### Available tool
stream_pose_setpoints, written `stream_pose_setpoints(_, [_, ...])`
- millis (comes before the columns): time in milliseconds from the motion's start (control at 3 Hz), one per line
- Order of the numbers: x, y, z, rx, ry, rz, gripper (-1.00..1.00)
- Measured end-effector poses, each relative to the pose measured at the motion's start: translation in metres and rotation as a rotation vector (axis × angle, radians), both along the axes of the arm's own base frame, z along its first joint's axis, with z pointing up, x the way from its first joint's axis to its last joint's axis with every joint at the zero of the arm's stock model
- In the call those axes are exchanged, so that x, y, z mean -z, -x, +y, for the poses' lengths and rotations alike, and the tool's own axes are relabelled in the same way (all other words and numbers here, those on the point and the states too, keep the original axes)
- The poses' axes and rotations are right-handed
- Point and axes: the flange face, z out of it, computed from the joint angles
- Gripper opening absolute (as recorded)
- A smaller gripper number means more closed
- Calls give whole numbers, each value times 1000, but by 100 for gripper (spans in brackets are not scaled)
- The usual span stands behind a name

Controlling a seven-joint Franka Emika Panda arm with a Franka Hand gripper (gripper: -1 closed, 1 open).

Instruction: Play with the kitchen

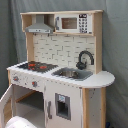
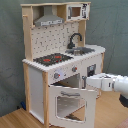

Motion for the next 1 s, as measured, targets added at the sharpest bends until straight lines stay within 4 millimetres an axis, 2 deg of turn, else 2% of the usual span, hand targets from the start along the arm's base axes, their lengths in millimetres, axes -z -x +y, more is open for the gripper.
stream_pose_setpoints(333, [-20,-17,7,15,40,-27,100])
stream_pose_setpoints(1000, [-82,-21,-2,17,113,-73,100])
